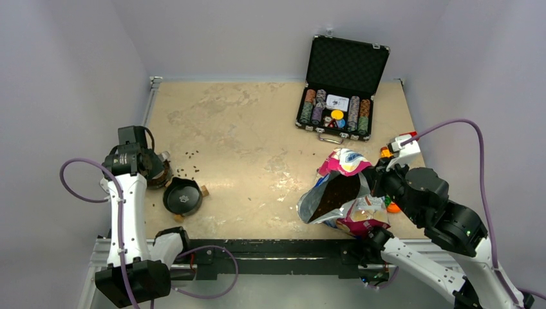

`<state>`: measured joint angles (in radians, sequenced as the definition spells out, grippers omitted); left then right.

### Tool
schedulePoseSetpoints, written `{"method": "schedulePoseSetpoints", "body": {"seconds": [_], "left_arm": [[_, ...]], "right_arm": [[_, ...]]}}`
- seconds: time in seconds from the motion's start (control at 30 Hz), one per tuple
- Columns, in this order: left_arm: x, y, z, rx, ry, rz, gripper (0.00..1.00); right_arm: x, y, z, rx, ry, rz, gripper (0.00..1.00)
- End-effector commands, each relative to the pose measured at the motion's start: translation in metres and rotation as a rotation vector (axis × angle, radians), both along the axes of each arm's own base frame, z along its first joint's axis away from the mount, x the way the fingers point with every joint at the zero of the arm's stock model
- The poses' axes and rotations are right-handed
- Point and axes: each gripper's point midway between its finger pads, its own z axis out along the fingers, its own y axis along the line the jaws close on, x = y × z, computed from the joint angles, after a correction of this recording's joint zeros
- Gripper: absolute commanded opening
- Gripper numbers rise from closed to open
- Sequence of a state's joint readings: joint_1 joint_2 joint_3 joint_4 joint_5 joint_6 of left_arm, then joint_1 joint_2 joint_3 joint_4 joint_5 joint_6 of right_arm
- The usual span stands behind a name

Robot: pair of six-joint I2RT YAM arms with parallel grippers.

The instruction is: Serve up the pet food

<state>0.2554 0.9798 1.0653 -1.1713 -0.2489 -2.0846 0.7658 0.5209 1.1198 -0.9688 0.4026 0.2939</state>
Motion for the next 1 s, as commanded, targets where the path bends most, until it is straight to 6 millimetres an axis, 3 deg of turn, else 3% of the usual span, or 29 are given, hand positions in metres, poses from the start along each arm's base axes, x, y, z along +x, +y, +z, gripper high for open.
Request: {"method": "schedulePoseSetpoints", "body": {"seconds": [0.0, 0.23, 0.47, 0.53, 0.63, 0.7, 0.8, 0.87, 0.97], "left_arm": [[0.008, 0.010, 0.026, -0.139, -0.164, 0.294, 0.00], [0.011, 0.009, 0.040, -0.134, -0.200, 0.272, 0.00], [0.027, 0.005, 0.069, -0.115, -0.265, 0.181, 0.00], [0.037, 0.001, 0.082, -0.081, -0.292, 0.095, 0.00], [0.077, -0.009, 0.116, 0.026, -0.413, -0.152, 0.00], [0.117, -0.026, 0.143, 0.125, -0.538, -0.402, 0.00], [0.163, -0.077, 0.173, 0.274, -0.702, -0.815, 0.00], [0.180, -0.122, 0.175, 0.323, -0.770, -1.096, 0.00], [0.185, -0.181, 0.155, 0.431, -0.772, -1.462, 0.00]], "right_arm": [[0.003, -0.003, 0.019, 0.040, -0.076, -0.016, 0.00], [0.003, -0.002, 0.020, 0.045, -0.080, -0.010, 0.00], [0.004, -0.002, 0.022, 0.040, -0.085, -0.012, 0.00], [0.005, -0.002, 0.023, 0.036, -0.084, -0.011, 0.00], [0.006, -0.001, 0.025, 0.037, -0.085, -0.010, 0.00], [0.006, 0.000, 0.026, 0.036, -0.084, -0.010, 0.00], [0.008, 0.000, 0.028, 0.032, -0.083, -0.018, 0.00], [0.008, 0.000, 0.031, 0.037, -0.080, -0.022, 0.00], [0.007, 0.000, 0.034, 0.047, -0.072, -0.027, 0.00]]}}
